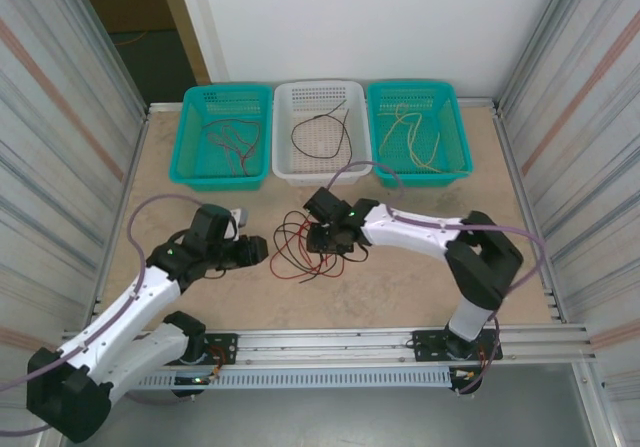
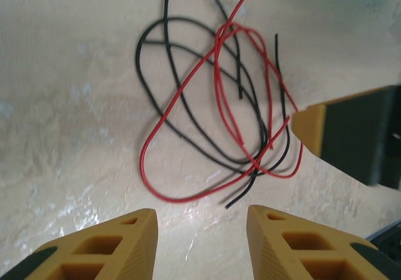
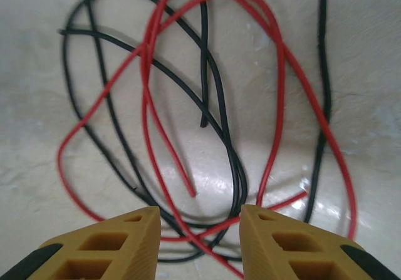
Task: Untangle the cables
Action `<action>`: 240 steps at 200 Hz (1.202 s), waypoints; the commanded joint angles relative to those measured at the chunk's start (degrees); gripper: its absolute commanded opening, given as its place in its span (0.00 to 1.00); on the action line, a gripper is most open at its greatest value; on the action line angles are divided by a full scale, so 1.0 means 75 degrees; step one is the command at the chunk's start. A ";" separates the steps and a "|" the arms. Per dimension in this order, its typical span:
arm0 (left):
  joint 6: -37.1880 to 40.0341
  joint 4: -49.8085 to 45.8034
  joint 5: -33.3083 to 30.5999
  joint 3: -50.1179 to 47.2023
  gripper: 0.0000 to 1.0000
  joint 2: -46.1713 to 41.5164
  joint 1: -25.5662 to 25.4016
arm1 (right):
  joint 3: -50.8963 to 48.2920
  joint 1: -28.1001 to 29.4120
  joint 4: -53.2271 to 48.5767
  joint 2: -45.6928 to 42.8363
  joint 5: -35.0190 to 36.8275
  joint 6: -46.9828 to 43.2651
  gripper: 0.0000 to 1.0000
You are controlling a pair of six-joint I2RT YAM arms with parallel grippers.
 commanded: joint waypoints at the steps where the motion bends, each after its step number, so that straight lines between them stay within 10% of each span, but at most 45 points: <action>1: -0.0589 -0.0150 0.0050 -0.0127 0.42 -0.0443 -0.0048 | 0.0607 0.0147 -0.0007 0.0692 -0.0008 0.0115 0.34; 118: -0.0814 -0.0561 -0.0060 0.0505 0.42 -0.0915 -0.0048 | 0.1424 0.0004 -0.0357 0.2018 -0.0014 -0.0158 0.22; 240: -0.0840 -0.0805 -0.0407 0.0710 0.42 -0.0982 -0.0048 | 0.1609 -0.0110 0.0377 0.1506 0.2031 -0.0376 0.30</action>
